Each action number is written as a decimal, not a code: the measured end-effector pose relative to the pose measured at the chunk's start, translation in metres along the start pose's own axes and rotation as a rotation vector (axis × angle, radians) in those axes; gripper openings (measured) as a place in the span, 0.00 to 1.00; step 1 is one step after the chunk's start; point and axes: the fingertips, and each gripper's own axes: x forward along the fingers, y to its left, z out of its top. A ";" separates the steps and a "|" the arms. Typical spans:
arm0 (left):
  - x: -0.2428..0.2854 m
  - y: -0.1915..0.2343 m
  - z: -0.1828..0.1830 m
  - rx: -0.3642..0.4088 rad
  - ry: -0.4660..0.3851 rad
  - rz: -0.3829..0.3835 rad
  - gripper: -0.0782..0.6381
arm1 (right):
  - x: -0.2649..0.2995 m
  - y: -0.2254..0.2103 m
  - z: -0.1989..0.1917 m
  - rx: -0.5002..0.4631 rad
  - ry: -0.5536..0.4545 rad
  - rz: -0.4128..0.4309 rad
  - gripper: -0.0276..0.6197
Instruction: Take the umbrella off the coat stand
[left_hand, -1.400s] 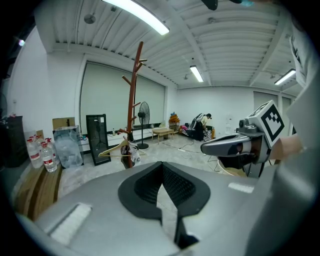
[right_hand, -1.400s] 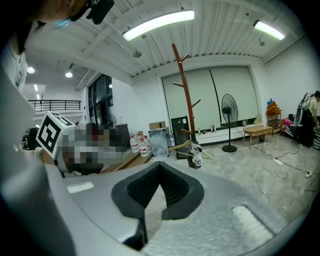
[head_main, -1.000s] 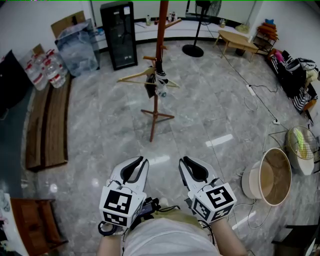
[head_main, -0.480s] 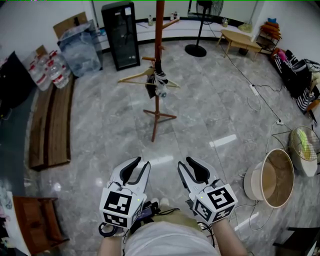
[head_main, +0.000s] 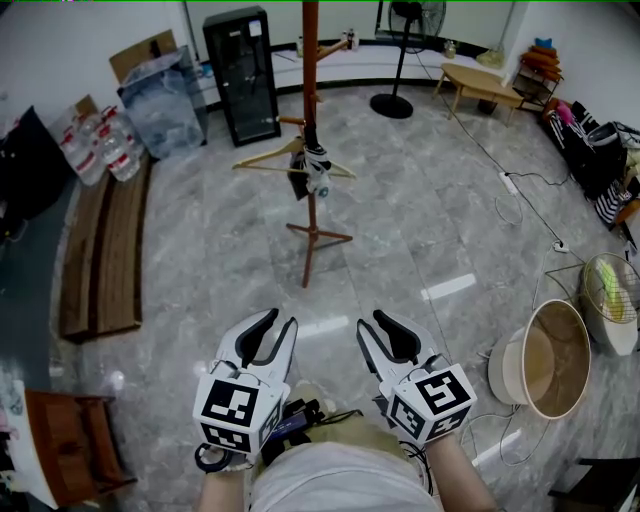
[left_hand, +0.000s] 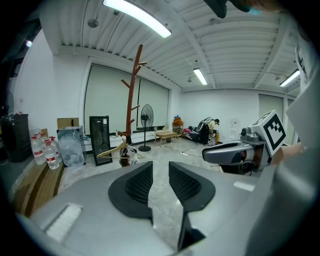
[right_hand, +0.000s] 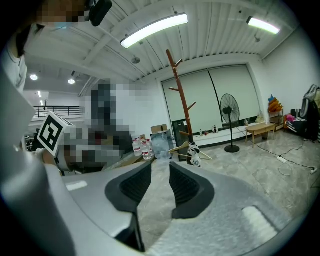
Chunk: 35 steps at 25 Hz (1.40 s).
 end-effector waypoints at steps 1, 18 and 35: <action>0.000 0.000 0.000 0.006 -0.001 0.003 0.25 | 0.000 -0.001 0.001 -0.001 -0.003 -0.001 0.21; 0.041 0.025 0.011 0.046 -0.011 -0.031 0.25 | 0.034 -0.025 0.011 0.013 -0.039 -0.032 0.21; 0.107 0.073 0.036 0.036 0.014 -0.073 0.25 | 0.103 -0.056 0.043 0.018 -0.025 -0.052 0.21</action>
